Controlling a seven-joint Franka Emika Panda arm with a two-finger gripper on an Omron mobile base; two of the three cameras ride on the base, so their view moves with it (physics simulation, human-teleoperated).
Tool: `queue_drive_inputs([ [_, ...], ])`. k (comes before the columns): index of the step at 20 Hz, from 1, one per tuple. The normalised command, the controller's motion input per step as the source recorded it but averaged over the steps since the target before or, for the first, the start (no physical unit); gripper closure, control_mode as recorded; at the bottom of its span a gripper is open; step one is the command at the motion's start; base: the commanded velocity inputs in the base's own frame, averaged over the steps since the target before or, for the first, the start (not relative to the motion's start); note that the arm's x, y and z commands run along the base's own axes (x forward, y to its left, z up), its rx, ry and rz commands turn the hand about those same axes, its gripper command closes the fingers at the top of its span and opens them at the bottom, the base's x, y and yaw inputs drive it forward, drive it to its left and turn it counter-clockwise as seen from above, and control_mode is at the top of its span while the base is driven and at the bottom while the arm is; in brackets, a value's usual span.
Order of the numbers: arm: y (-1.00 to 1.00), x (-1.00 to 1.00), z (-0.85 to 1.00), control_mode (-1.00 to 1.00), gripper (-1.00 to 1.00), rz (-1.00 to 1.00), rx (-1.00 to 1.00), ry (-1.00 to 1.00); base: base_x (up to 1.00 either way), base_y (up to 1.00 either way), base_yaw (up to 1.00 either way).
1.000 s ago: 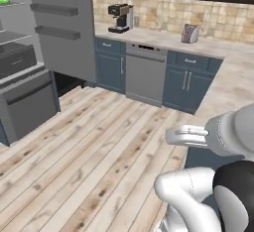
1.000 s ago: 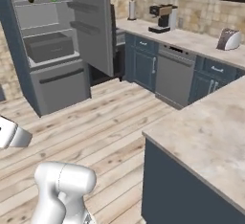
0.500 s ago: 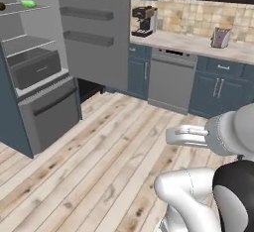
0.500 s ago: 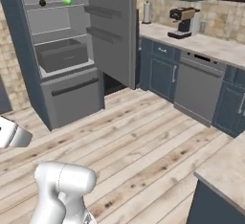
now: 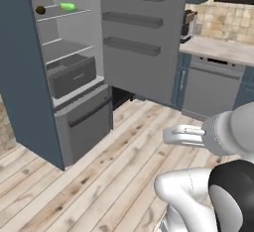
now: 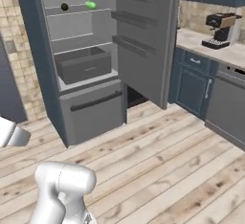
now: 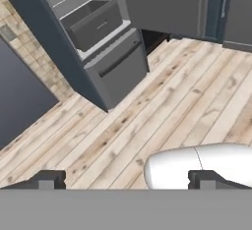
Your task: Gather the corn and avocado from the fridge and place them on a tray on the dining counter. Then gather the chicken drumsticks from the fridge and place them on the other tray.
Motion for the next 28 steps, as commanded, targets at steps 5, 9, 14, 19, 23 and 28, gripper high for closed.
queue_drive_inputs([
  [5,0.00,0.00,0.00,1.00,-1.00,0.00,0.00,0.00,0.99,0.03,0.34],
  [9,0.00,0.00,0.00,1.00,-1.00,0.00,0.00,0.00,0.99,-0.11,0.38],
  [14,0.00,0.00,0.00,1.00,-1.00,0.00,0.00,0.00,0.94,-0.20,0.36],
  [19,0.00,0.00,0.00,1.00,-1.00,0.00,0.00,0.00,0.64,-0.31,0.27],
  [23,0.00,0.00,0.00,1.00,-1.00,0.00,0.00,0.00,0.48,-0.21,0.16],
  [28,0.00,0.00,0.00,1.00,-1.00,0.00,0.00,0.00,0.58,-0.16,0.11],
])
